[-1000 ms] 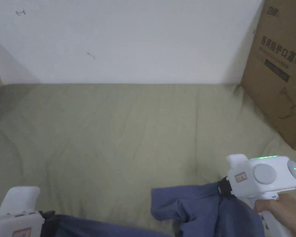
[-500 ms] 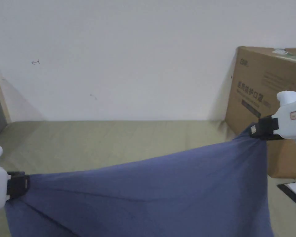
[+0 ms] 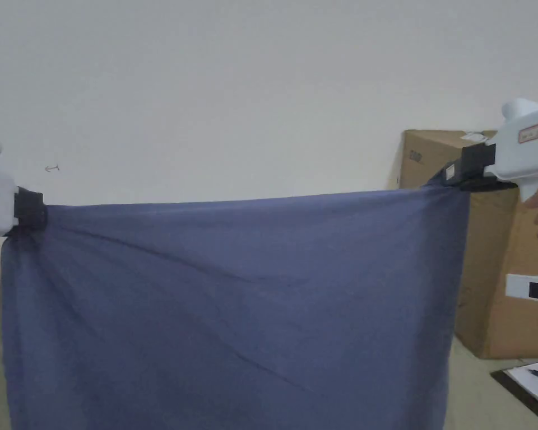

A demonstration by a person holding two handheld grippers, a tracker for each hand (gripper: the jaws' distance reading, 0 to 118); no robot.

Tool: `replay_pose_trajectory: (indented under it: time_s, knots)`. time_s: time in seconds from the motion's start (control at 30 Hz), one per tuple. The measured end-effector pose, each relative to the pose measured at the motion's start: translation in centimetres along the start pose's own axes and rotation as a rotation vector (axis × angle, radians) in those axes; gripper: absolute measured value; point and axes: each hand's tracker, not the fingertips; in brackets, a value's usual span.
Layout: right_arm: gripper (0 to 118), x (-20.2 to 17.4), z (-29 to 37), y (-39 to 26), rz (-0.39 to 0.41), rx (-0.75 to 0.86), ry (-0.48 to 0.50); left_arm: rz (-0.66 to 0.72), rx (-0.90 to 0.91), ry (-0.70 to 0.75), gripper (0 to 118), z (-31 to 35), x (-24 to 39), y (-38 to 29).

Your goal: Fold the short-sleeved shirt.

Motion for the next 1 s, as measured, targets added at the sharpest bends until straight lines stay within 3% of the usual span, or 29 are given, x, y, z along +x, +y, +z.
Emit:
replay_pose_trajectory:
  time_s: [0.2,0.33,0.63,0.83,1.0]
  knots:
    - [0,-0.4,-4.7,6.7,-0.037,0.055,-0.022,-0.017,0.045,0.022,5,-5.5,0.7,8.1]
    - [0,-0.3,-7.0,11.8,-0.114,0.108,-0.021,-0.021,0.098,0.033,5,-8.5,1.1,12.9]
    - [0,-2.7,-8.3,20.6,-0.05,0.191,-0.059,-0.007,0.196,0.076,5,-12.8,2.4,20.4]
    - [0,-3.3,-10.2,20.6,-0.041,0.201,-0.073,-0.026,0.221,0.118,5,-16.3,3.0,20.8]
    - [0,-2.3,-15.6,15.4,0.01,0.087,-0.109,-0.122,0.184,0.184,5,-21.5,3.6,16.6]
